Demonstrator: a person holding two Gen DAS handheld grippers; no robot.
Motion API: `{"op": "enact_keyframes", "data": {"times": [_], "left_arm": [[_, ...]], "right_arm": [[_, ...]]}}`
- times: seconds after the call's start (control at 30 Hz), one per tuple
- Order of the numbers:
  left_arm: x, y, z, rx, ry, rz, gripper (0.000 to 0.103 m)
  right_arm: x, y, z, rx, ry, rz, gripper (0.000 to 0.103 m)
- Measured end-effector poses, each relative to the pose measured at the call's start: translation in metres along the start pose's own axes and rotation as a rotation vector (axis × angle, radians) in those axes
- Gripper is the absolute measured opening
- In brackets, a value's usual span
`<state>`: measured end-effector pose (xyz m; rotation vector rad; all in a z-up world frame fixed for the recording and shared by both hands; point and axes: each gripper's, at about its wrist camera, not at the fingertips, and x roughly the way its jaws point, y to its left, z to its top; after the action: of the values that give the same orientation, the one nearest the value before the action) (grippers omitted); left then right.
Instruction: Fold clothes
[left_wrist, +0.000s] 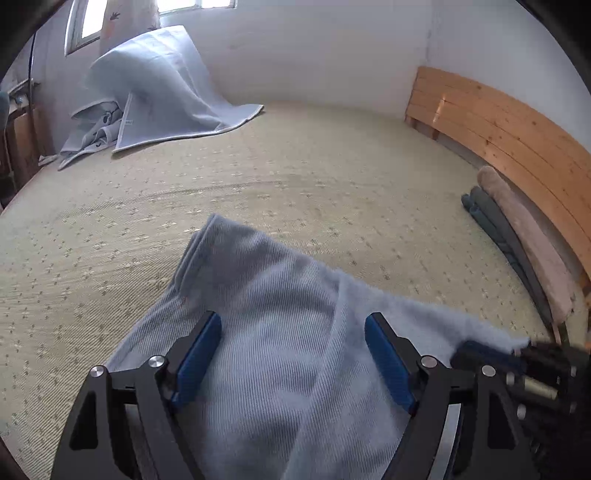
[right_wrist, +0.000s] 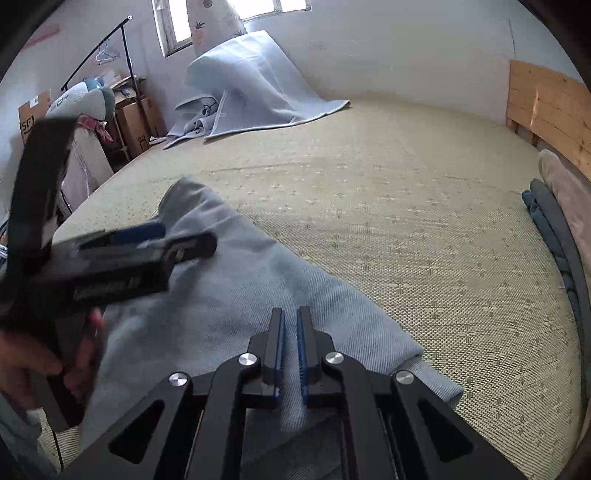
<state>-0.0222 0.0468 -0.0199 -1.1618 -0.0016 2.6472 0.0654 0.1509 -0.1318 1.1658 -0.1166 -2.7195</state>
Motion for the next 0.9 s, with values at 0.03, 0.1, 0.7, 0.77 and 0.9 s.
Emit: {"op": "enact_keyframes", "data": {"times": [0.03, 0.1, 0.7, 0.77, 0.9], "left_arm": [[-0.005, -0.002, -0.003, 0.010, 0.000, 0.003, 0.083], [-0.017, -0.004, -0.010, 0.013, -0.001, 0.012, 0.083], [-0.051, -0.008, -0.073, 0.030, 0.027, 0.084, 0.085], [-0.051, -0.008, -0.073, 0.034, 0.029, 0.083, 0.085], [-0.057, -0.005, -0.072, 0.024, 0.041, 0.061, 0.085]], "right_arm": [[-0.002, 0.001, 0.001, 0.004, -0.002, 0.003, 0.007], [-0.007, 0.003, 0.003, 0.004, -0.007, 0.005, 0.016], [-0.023, -0.010, -0.029, 0.046, 0.043, -0.010, 0.076], [-0.024, -0.003, -0.032, -0.007, 0.037, -0.053, 0.076], [-0.050, 0.010, -0.030, -0.020, -0.048, -0.027, 0.077]]}}
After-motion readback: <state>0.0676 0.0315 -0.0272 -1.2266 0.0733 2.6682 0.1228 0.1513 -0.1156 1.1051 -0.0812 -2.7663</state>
